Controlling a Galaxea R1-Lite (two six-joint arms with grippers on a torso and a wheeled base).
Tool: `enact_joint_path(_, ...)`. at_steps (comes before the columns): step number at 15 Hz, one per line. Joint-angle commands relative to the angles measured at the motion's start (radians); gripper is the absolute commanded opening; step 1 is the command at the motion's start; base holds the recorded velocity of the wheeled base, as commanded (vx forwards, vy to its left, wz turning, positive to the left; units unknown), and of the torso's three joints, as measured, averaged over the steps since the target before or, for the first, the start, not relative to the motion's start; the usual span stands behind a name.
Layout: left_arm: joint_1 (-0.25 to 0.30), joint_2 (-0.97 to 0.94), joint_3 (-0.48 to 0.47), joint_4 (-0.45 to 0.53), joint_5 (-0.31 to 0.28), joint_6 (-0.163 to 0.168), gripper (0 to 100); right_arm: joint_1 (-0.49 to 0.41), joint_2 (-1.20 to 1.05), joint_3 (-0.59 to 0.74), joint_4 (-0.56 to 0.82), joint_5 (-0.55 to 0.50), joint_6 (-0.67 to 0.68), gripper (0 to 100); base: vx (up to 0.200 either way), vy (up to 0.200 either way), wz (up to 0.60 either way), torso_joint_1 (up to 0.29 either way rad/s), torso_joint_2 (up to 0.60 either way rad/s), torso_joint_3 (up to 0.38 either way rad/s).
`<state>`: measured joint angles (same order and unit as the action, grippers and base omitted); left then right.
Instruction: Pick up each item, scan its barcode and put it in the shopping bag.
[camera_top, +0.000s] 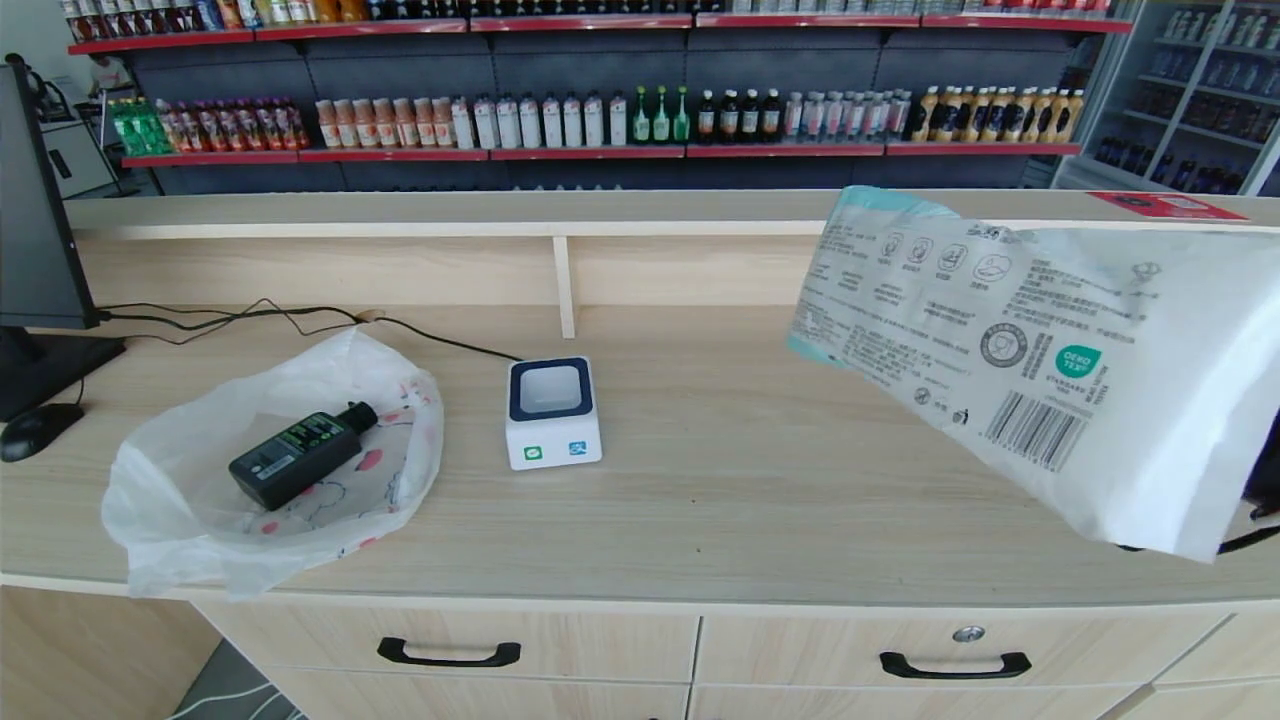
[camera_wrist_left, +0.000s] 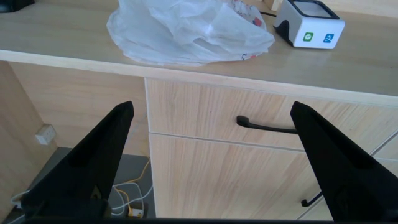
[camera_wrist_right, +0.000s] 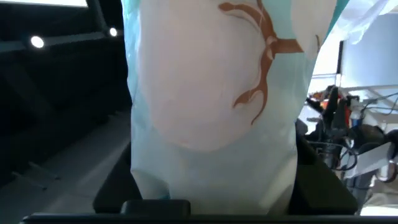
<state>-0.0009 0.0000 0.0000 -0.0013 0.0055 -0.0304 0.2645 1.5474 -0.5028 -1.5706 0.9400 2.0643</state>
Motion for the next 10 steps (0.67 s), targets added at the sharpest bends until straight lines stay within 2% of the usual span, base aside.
enact_joint_path(1, -0.001, 0.000, 0.000, 0.000, 0.001, 0.000, 100, -0.002, -0.078, 0.116, 0.000, 0.005, -0.250, 0, 0.000, 0.000, 0.00, 0.000, 0.00, 0.000)
enact_joint_path(3, -0.001, 0.000, 0.000, 0.000, 0.001, 0.000, 100, 0.009, -0.118, 0.214, 0.000, 0.008, -0.599, 0, 0.000, 0.000, 0.00, 0.000, 0.00, 0.000)
enact_joint_path(5, 0.001, 0.000, 0.000, 0.000, 0.001, 0.000, 100, -0.008, -0.101, 0.280, 0.000, 0.005, -0.855, 0, 0.000, 0.000, 0.00, 0.000, 0.00, 0.000)
enact_joint_path(8, -0.001, 0.000, 0.000, 0.000, 0.001, 0.000, 100, -0.085, -0.075, 0.296, 0.000, 0.008, -1.083, 0, 0.000, 0.000, 0.00, 0.000, 0.00, 0.000)
enact_joint_path(10, -0.001, 0.000, 0.000, 0.000, 0.001, 0.000, 100, -0.090, -0.069, 0.288, 0.000, 0.008, -1.268, 0, 0.000, 0.000, 0.00, 0.000, 0.00, 0.000)
